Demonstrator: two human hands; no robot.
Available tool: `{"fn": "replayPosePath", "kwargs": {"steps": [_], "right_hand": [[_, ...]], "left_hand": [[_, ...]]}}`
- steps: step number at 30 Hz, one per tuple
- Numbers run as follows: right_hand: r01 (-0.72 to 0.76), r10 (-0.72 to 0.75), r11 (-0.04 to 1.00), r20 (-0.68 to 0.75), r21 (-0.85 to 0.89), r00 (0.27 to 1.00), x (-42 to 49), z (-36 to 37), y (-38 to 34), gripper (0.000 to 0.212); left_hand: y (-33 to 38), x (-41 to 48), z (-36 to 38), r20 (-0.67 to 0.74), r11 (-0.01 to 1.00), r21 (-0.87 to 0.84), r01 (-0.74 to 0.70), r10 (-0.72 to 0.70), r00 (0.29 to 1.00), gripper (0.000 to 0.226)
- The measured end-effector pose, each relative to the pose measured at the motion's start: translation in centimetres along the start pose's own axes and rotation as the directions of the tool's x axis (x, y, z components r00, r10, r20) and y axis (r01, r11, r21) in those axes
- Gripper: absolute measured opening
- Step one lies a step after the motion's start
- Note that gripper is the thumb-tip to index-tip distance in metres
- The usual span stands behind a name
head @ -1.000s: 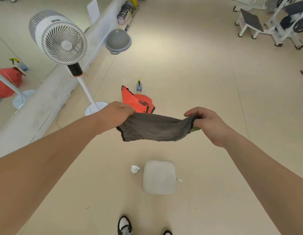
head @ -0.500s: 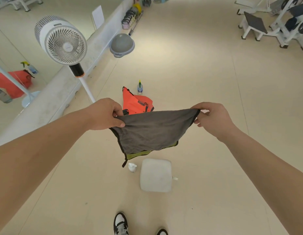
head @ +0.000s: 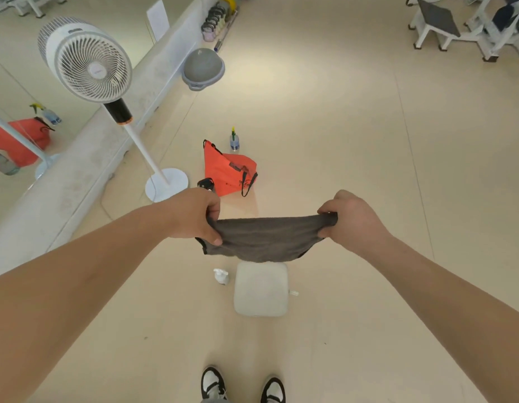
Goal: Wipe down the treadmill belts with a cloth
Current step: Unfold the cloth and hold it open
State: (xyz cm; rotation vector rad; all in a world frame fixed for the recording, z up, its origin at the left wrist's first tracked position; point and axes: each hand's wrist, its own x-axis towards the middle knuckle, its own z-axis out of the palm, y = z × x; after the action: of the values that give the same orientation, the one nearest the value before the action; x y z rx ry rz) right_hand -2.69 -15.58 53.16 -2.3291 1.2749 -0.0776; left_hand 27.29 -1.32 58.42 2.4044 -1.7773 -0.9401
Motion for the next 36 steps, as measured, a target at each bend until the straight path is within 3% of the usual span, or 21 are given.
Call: {"fn": "replayPosePath", "kwargs": {"steps": [3, 8, 12, 18, 24, 27, 30, 32, 36], "right_hand": [[-0.017, 0.015, 0.998, -0.033, -0.059, 0.999, 0.7, 2.8, 1.2, 0.022], [-0.096, 0.099, 0.987, 0.019, -0.128, 0.995, 2.1, 7.1, 2.9, 0.033], [-0.162, 0.16, 0.979, -0.019, -0.126, 0.987, 3.0, 11.2, 4.5, 0.035], [-0.32, 0.352, 0.899, -0.058, 0.298, 0.934, 3.9, 20.8, 8.0, 0.033], [-0.26, 0.448, 0.771, -0.204, 0.581, 0.871, 7.1, 32.6, 13.6, 0.022], [-0.337, 0.345, 0.791, 0.082, 0.511, 0.935, 8.1, 38.8, 18.2, 0.013], [-0.357, 0.223, 0.901, 0.443, 0.246, 0.868, 8.7, 44.2, 21.9, 0.013], [-0.345, 0.224, 0.931, 0.563, 0.116, 0.795, 8.8, 47.8, 23.5, 0.015], [-0.418, 0.27, 0.904, 0.638, 0.089, 0.721, 10.8, 53.5, 24.6, 0.013]], "left_hand": [[-0.5, 1.6, 2.8, 0.009, 1.0, 0.001, -0.016, 0.016, 1.0, 0.049], [-3.6, 5.6, 8.5, -0.066, 1.0, 0.021, 0.007, -0.006, 0.998, 0.037], [-6.4, 8.7, 13.8, 0.005, 0.998, 0.068, -0.011, 0.011, 1.0, 0.013], [-9.3, 13.8, 23.2, -0.096, 0.998, -0.067, -0.005, -0.002, 0.995, 0.021], [-12.8, 20.3, 32.9, -0.388, 0.976, -0.202, -0.077, -0.007, 0.922, 0.021], [-15.5, 21.6, 39.9, -0.42, 0.961, -0.23, -0.15, 0.041, 0.907, 0.022], [-18.7, 22.7, 47.2, -0.271, 0.961, -0.214, -0.177, 0.116, 0.956, 0.023], [-20.3, 23.9, 51.0, -0.174, 0.959, -0.233, -0.159, 0.12, 0.977, 0.016], [-21.7, 27.5, 55.2, -0.086, 0.94, -0.342, 0.0, -0.031, 0.996, 0.012]]}}
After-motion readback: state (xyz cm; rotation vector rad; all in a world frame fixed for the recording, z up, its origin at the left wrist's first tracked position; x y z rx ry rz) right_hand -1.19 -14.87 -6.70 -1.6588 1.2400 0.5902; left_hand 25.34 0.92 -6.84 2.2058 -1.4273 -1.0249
